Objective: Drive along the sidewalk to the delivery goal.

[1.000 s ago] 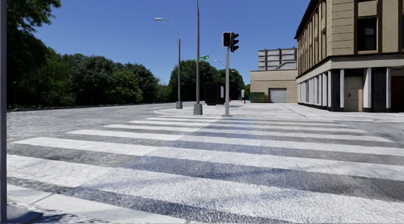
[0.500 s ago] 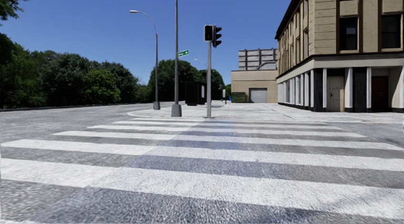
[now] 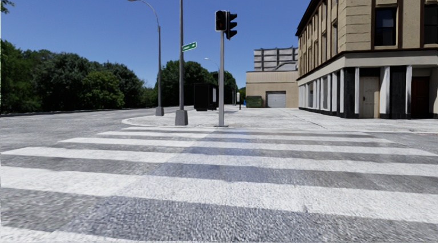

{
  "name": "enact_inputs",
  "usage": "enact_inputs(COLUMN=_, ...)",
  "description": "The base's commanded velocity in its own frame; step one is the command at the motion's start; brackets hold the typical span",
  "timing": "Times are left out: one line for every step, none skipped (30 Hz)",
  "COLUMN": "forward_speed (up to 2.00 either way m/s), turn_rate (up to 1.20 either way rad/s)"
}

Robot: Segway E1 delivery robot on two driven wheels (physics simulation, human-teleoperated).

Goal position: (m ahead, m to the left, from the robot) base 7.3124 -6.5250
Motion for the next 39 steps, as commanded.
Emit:
enact_inputs(forward_speed=1.93, turn_rate=-0.19)
enact_inputs(forward_speed=1.91, turn_rate=-0.21)
enact_inputs(forward_speed=1.91, turn_rate=-0.21)
enact_inputs(forward_speed=1.89, turn_rate=-0.24)
enact_inputs(forward_speed=1.88, turn_rate=-0.26)
enact_inputs(forward_speed=1.87, turn_rate=-0.27)
enact_inputs(forward_speed=1.87, turn_rate=-0.27)
enact_inputs(forward_speed=1.86, turn_rate=-0.27)
enact_inputs(forward_speed=1.86, turn_rate=-0.27)
enact_inputs(forward_speed=1.86, turn_rate=-0.27)
enact_inputs(forward_speed=1.86, turn_rate=-0.27)
enact_inputs(forward_speed=1.86, turn_rate=-0.27)
enact_inputs(forward_speed=1.86, turn_rate=-0.27)
enact_inputs(forward_speed=1.85, turn_rate=-0.27)
enact_inputs(forward_speed=1.85, turn_rate=-0.27)
enact_inputs(forward_speed=1.85, turn_rate=-0.27)
enact_inputs(forward_speed=1.85, turn_rate=-0.27)
enact_inputs(forward_speed=1.85, turn_rate=-0.27)
enact_inputs(forward_speed=1.85, turn_rate=-0.27)
enact_inputs(forward_speed=1.85, turn_rate=-0.27)
enact_inputs(forward_speed=1.84, turn_rate=-0.27)
enact_inputs(forward_speed=1.84, turn_rate=-0.27)
enact_inputs(forward_speed=1.84, turn_rate=-0.27)
enact_inputs(forward_speed=1.84, turn_rate=-0.27)
enact_inputs(forward_speed=1.84, turn_rate=-0.27)
enact_inputs(forward_speed=1.84, turn_rate=-0.27)
enact_inputs(forward_speed=1.84, turn_rate=-0.27)
enact_inputs(forward_speed=1.84, turn_rate=-0.27)
enact_inputs(forward_speed=1.84, turn_rate=-0.27)
enact_inputs(forward_speed=1.81, turn_rate=-0.27)
enact_inputs(forward_speed=1.78, turn_rate=-0.27)
enact_inputs(forward_speed=1.78, turn_rate=-0.27)
enact_inputs(forward_speed=1.77, turn_rate=-0.27)
enact_inputs(forward_speed=1.77, turn_rate=-0.27)
enact_inputs(forward_speed=1.77, turn_rate=-0.27)
enact_inputs(forward_speed=1.77, turn_rate=-0.27)
enact_inputs(forward_speed=1.77, turn_rate=-0.27)
enact_inputs(forward_speed=1.77, turn_rate=-0.27)
enact_inputs(forward_speed=1.77, turn_rate=-0.27)
